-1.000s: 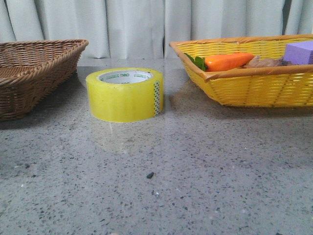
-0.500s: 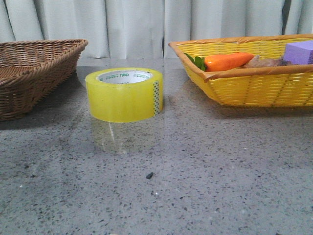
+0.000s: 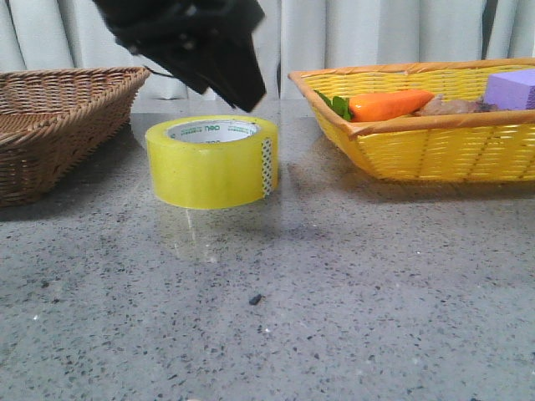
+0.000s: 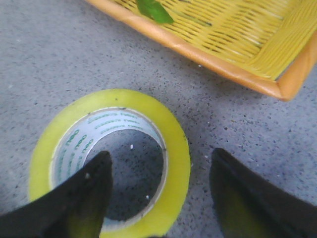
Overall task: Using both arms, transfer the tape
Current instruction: 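Lower the left gripper onto the tape roll and grasp it, then lift the tape roll with the left gripper and carry it over the brown basket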
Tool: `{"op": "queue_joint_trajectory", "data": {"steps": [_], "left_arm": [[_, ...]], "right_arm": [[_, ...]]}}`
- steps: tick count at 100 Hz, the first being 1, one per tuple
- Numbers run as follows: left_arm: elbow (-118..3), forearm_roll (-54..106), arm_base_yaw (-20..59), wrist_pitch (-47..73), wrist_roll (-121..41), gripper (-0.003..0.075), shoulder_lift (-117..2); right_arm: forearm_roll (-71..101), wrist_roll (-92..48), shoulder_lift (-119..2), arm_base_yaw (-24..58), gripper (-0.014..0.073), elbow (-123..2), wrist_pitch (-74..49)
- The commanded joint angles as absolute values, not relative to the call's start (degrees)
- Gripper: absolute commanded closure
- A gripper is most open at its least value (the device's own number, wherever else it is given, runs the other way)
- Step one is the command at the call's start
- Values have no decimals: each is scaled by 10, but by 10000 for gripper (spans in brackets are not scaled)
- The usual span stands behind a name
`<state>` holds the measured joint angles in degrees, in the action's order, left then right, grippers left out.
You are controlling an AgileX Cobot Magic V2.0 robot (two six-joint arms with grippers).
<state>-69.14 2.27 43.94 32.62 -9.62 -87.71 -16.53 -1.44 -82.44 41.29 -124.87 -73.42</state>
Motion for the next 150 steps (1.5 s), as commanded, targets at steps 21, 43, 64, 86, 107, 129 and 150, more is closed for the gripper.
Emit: {"op": "queue_joint_trajectory", "data": {"steps": [21, 43, 64, 86, 107, 129, 150], "left_arm": [[-754, 45, 439, 307, -118, 323, -944], [-760, 45, 435, 304, -118, 323, -981], [-760, 45, 435, 292, -118, 484, -984], [-760, 44, 435, 296, -119, 617, -982], [-760, 33, 434, 309, -119, 617, -942], [-760, 20, 398, 307, -119, 617, -840], [-760, -4, 298, 339, -119, 617, -744]], "right_arm": [[-183, -20, -806, 411, 660, -1263, -729], [-183, -20, -806, 411, 660, -1263, -734], [-183, -20, -806, 411, 660, -1263, -743], [-184, -20, -806, 411, 660, -1263, -743], [-184, -20, -806, 411, 660, -1263, -743], [-184, -20, -807, 411, 660, -1263, -743], [-184, -20, -809, 411, 660, -1263, -743]]}}
